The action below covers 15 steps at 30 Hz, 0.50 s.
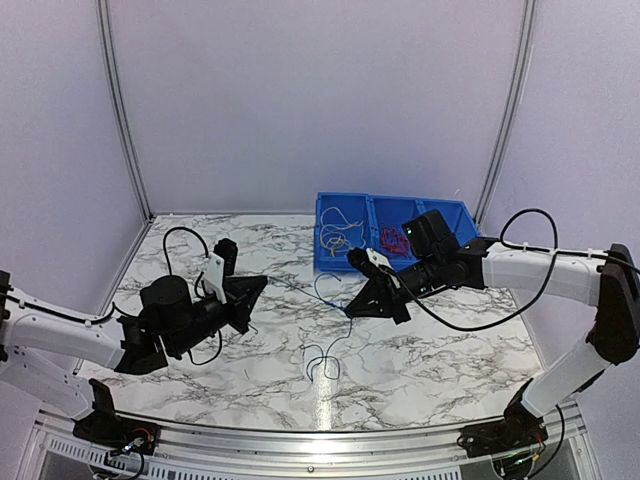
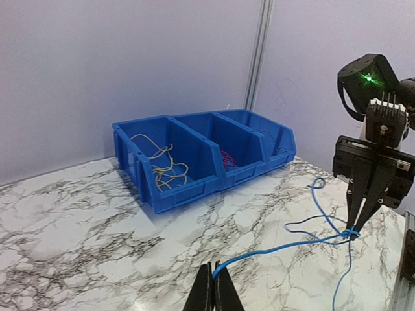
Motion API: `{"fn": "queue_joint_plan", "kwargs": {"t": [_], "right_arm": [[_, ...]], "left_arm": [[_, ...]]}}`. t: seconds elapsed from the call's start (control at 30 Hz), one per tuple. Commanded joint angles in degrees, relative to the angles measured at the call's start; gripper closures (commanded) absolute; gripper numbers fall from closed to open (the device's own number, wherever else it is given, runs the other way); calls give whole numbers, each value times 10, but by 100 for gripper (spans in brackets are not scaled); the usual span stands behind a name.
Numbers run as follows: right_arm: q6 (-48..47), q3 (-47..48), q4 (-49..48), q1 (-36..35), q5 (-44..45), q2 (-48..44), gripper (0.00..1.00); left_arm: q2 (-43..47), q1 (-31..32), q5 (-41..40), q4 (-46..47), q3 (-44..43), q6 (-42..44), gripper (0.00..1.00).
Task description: Untangle the cables
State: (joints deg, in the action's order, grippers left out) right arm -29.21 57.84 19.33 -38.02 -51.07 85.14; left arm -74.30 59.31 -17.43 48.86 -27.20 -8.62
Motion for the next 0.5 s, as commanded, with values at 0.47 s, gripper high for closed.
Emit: {"fn": "queue_joint_plan", "kwargs": {"t": [0.47], "right_arm": [[-9,-7,9,14,6,-23,100]], "left_arm": [[392,-101,-299,-158,72,98,100]]}}
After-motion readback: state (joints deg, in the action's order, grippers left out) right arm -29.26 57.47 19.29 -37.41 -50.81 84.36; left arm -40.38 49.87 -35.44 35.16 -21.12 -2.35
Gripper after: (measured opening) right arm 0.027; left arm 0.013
